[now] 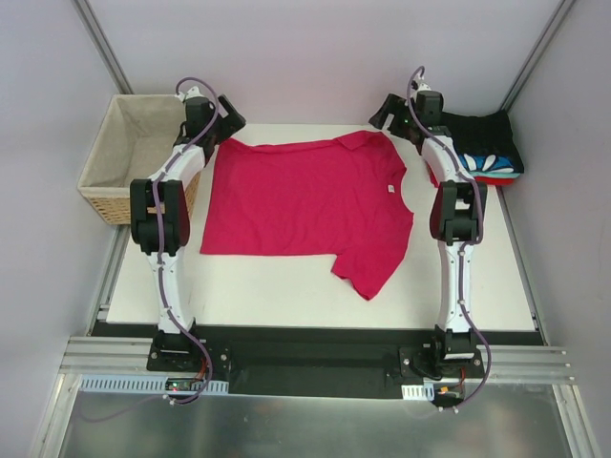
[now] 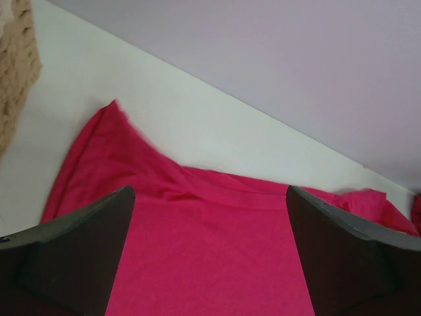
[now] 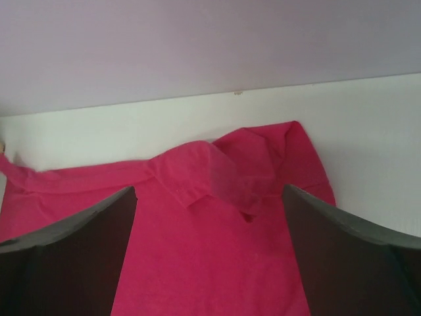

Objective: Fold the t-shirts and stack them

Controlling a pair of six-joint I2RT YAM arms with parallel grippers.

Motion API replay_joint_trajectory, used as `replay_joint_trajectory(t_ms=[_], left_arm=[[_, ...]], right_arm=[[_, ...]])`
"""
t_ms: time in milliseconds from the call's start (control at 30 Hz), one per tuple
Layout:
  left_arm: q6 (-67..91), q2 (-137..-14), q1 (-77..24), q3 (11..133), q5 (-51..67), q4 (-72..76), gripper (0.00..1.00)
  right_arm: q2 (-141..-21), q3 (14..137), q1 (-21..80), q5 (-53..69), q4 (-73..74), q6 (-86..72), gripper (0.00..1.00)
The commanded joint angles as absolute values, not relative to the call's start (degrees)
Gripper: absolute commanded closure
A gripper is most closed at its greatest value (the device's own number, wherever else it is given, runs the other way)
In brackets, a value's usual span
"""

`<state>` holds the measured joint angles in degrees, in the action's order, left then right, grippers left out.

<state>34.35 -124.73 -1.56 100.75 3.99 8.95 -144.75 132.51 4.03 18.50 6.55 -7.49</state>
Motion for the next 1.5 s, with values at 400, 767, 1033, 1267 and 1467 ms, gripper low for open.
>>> replay_joint_trajectory(t_ms=[400, 767, 1033, 1267, 1467], left_arm=[[42.19, -99.07, -5.62, 79.38, 14.23, -1.38, 0.01], [35.95, -88.07, -15.38, 62.41, 13.56, -13.00, 0.01], [34.89, -87.71, -15.64, 57.75, 9.40, -13.97, 0.01], [35.16, -89.99, -17.31, 58.18, 7.12, -13.89, 0.01], [35.68, -89.65, -20.04, 57.48, 6.42, -13.89, 0.01]], right_arm=[[-101.99, 87.39, 17.29, 11.80, 6.91, -6.16, 0.03], [-80.87, 55.30, 21.27, 2.37, 14.33, -10.11, 0.03], [-76.38, 46.42, 21.80, 2.99, 13.36, -10.98, 0.03], [-77.34, 43.78, 23.29, 3.95, 12.13, -11.51, 0.03], [-79.54, 40.78, 24.08, 4.57, 10.02, -12.83, 0.03]])
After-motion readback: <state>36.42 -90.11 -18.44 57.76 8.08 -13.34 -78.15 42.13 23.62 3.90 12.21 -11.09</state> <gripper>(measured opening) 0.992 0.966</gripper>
